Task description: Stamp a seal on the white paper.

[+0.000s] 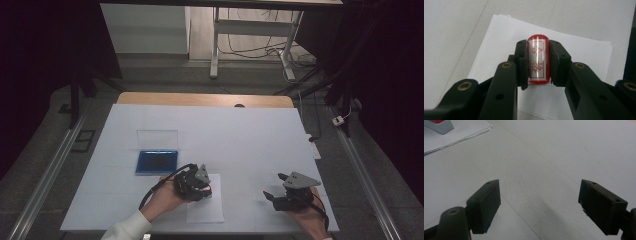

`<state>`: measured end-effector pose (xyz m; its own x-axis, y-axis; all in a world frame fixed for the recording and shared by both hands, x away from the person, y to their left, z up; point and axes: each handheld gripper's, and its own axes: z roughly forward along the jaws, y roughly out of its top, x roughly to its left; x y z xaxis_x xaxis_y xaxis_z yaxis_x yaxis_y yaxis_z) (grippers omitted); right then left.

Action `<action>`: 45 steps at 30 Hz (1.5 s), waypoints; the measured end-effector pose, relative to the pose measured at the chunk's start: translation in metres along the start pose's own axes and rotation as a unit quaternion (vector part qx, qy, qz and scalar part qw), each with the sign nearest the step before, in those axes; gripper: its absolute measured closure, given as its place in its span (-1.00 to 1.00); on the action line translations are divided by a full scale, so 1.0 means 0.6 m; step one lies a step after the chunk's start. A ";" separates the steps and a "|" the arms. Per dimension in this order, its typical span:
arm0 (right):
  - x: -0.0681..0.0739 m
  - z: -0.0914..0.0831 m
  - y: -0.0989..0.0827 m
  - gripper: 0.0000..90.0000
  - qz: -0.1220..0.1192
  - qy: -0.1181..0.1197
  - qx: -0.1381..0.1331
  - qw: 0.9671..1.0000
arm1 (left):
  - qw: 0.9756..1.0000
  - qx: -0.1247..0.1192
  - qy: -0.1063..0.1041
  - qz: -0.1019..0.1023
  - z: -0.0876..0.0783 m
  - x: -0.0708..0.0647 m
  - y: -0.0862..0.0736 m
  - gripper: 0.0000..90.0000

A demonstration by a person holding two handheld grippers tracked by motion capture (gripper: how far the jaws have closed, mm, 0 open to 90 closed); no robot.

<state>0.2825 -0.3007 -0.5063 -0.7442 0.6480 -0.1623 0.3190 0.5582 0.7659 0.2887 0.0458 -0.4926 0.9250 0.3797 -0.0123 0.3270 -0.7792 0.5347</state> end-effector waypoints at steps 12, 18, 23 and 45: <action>0.000 -0.001 0.000 -0.61 0.000 -0.002 0.000 1.000 | 1.000 -0.006 0.003 0.005 -0.004 0.000 0.000 0.57; 0.000 -0.005 0.000 -0.61 0.002 -0.003 -0.004 1.000 | 0.999 -0.030 -0.008 0.011 -0.017 -0.007 0.003 0.56; -0.001 -0.007 -0.001 -0.61 0.003 -0.007 -0.002 1.000 | 0.998 -0.064 0.014 0.016 -0.056 -0.011 0.009 0.56; -0.004 -0.004 -0.006 -0.61 0.006 -0.003 -0.003 1.000 | 0.992 -0.125 0.014 -0.017 -0.125 0.018 -0.010 0.56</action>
<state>0.2818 -0.3053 -0.5070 -0.7368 0.6576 -0.1571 0.3240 0.5473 0.7716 0.2824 0.0921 -0.4329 0.9071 0.4207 -0.0120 0.2964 -0.6183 0.7279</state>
